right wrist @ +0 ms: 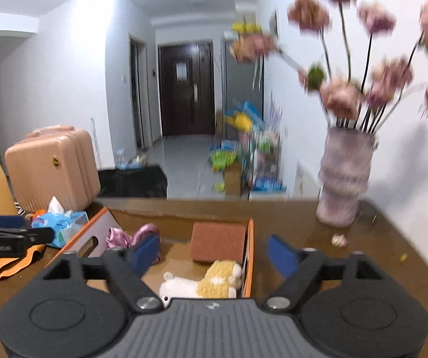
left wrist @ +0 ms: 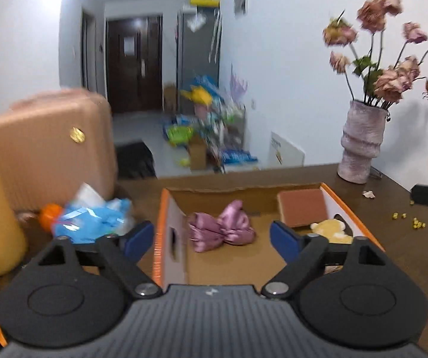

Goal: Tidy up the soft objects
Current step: 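Lower the plush sheep into the box and open the right gripper, then grasp the light blue plush with the left gripper while the right grasps the iridescent bag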

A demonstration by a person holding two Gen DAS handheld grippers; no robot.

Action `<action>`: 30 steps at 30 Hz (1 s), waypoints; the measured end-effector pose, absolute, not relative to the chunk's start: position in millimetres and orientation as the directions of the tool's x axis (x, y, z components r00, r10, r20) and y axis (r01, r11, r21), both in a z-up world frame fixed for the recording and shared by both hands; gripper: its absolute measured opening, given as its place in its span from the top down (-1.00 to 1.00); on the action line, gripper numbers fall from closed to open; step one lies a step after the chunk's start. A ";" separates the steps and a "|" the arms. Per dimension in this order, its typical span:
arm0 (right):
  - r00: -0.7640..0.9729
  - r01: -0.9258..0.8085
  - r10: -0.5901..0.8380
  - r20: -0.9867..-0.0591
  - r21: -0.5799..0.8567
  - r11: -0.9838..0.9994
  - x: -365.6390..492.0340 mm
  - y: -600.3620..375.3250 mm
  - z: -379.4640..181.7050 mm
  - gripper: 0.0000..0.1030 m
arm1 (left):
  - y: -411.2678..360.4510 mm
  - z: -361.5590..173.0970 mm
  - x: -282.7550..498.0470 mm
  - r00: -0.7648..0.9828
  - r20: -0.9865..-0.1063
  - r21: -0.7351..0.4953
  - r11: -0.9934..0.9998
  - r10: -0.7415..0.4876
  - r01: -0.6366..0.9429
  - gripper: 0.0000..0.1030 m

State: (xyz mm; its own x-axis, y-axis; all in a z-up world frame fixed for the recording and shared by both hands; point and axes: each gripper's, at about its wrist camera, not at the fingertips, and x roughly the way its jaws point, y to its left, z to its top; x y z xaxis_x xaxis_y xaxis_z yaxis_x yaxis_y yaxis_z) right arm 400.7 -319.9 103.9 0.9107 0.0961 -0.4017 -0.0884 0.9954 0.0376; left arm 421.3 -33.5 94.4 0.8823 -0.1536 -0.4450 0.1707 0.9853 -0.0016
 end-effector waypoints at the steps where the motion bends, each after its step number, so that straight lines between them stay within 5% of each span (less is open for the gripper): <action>1: 0.921 -0.089 0.090 -0.378 0.020 0.996 389.0 -317.1 103.7 -0.73 | -28.4 95.1 410.9 0.893 -0.427 -0.002 0.987 -0.146 0.161 -0.83; 6: 0.943 -0.105 0.100 -0.317 0.003 0.994 340.6 -302.6 95.6 -0.76 | -9.5 90.0 352.0 0.946 -0.310 0.061 0.991 -0.095 0.120 -1.00; 14: 0.961 -0.126 0.123 -0.247 0.005 0.992 264.2 -284.2 68.0 -0.80 | 7.9 80.0 257.3 0.980 -0.185 0.089 0.992 -0.069 0.087 -1.00; 30: 0.968 -0.170 0.181 -0.176 0.074 0.983 103.9 -265.0 -2.6 -0.82 | 44.8 26.7 111.8 0.975 -0.221 0.045 0.999 -0.017 0.027 -1.00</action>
State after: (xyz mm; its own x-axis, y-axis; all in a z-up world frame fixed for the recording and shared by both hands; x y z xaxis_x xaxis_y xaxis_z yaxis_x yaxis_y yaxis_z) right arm 103.9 -265.0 -2.6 0.9677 0.1809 -0.1758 -0.1703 0.9826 0.0736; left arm 111.8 44.8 26.7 0.9751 -0.0168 -0.2210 0.0274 0.9986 0.0450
